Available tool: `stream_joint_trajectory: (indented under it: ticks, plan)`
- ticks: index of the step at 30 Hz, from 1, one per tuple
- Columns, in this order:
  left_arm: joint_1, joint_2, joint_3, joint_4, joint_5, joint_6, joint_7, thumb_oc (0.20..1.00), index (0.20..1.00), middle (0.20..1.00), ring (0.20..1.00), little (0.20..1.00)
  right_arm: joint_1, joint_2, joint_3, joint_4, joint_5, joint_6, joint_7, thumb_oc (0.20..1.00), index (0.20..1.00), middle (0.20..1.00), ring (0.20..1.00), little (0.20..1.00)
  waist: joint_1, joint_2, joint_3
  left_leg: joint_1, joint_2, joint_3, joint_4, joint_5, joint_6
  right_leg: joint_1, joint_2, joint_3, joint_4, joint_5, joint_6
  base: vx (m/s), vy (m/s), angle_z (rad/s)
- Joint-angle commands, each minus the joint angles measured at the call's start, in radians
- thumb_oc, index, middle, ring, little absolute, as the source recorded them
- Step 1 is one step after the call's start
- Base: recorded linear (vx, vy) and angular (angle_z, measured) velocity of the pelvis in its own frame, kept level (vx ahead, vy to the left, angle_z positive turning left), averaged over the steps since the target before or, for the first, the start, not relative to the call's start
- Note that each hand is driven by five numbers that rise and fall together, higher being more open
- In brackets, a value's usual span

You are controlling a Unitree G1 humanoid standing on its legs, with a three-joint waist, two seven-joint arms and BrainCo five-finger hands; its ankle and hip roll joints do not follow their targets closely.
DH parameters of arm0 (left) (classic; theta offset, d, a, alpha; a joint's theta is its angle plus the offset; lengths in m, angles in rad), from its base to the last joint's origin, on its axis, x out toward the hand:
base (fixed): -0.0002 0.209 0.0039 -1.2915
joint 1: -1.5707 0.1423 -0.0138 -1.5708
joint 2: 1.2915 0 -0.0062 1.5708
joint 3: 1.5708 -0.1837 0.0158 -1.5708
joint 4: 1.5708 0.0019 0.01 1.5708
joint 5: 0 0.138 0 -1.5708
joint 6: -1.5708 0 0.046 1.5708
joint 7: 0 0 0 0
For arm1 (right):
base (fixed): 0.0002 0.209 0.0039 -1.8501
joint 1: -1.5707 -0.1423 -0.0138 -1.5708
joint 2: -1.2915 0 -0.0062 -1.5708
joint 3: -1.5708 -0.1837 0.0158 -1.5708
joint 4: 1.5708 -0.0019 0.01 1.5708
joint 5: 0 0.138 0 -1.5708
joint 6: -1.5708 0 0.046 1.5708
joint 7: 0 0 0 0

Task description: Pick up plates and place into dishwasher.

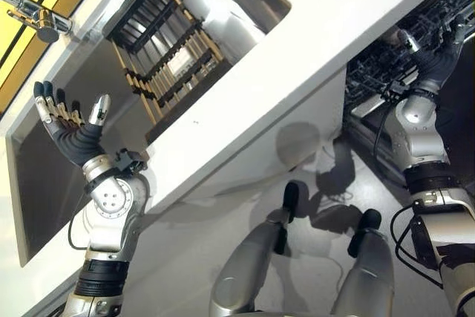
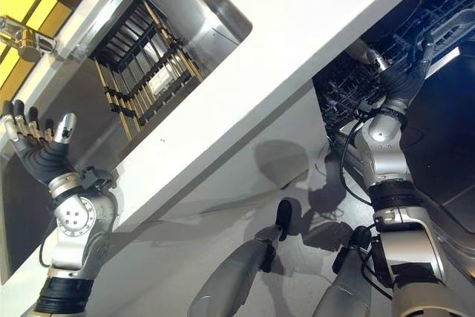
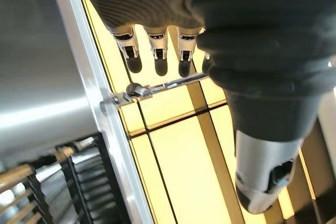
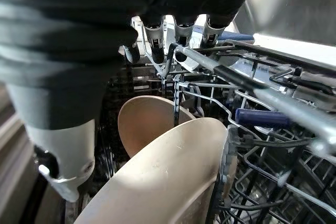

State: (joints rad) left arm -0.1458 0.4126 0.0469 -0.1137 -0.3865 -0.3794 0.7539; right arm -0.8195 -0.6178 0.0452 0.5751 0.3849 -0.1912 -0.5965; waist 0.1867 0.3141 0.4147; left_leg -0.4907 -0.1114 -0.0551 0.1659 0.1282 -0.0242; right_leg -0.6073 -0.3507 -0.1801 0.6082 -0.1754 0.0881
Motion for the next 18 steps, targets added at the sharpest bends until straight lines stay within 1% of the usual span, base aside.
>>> stream_joint_trajectory:
  ticks: [1, 6, 13, 15, 18]
  plan:
    - [0.064, 0.060, 0.026, 0.034, -0.008, -0.024, -0.019, 1.000, 1.000, 1.000, 1.000, 1.000, -0.222, -0.053, 0.039, -0.056, -0.039, -0.058, 0.085, 1.000, 1.000, 1.000, 1.000, 1.000, 0.059, 0.025, 0.105, -0.024, -0.040, 0.035, 0.174, -0.135, 0.004, 0.116, -0.114, -0.005, -0.339, 0.252, 0.055, 0.01, 0.047, 0.18]
    - [0.098, 0.069, 0.043, 0.024, -0.037, -0.040, -0.057, 1.000, 1.000, 1.000, 1.000, 1.000, -0.238, -0.068, 0.034, -0.054, -0.045, -0.054, 0.082, 1.000, 1.000, 1.000, 1.000, 1.000, 0.074, 0.033, 0.105, -0.018, -0.046, 0.037, 0.180, -0.134, 0.002, 0.130, -0.134, -0.026, -0.326, 0.250, 0.057, 0.00, 0.004, 0.15]
    - [0.123, 0.075, 0.046, 0.009, -0.041, -0.068, -0.085, 1.000, 1.000, 1.000, 1.000, 1.000, -0.244, -0.079, 0.033, -0.059, -0.057, -0.058, 0.049, 1.000, 1.000, 1.000, 1.000, 1.000, 0.080, 0.028, 0.105, -0.029, -0.044, 0.040, 0.176, -0.132, 0.006, 0.121, -0.132, -0.031, -0.330, 0.258, 0.064, -0.02, -0.026, 0.02]
    - [0.123, 0.074, 0.044, 0.007, -0.037, -0.072, -0.083, 1.000, 1.000, 1.000, 1.000, 1.000, -0.241, -0.082, 0.033, -0.060, -0.094, -0.053, 0.008, 1.000, 1.000, 1.000, 1.000, 1.000, 0.078, 0.025, 0.105, -0.032, -0.043, 0.040, 0.174, -0.132, 0.007, 0.116, -0.128, -0.029, -0.333, 0.264, 0.064, -0.03, -0.032, 0.03]
    - [0.117, 0.078, 0.043, 0.009, -0.033, -0.073, -0.073, 1.000, 1.000, 1.000, 1.000, 1.000, -0.220, -0.088, 0.026, -0.066, -0.150, -0.006, -0.094, 1.000, 1.000, 1.000, 1.000, 1.000, 0.066, 0.016, 0.105, -0.033, -0.037, 0.047, 0.168, -0.133, 0.009, 0.110, -0.121, -0.021, -0.344, 0.272, 0.066, -0.03, -0.016, 0.06]
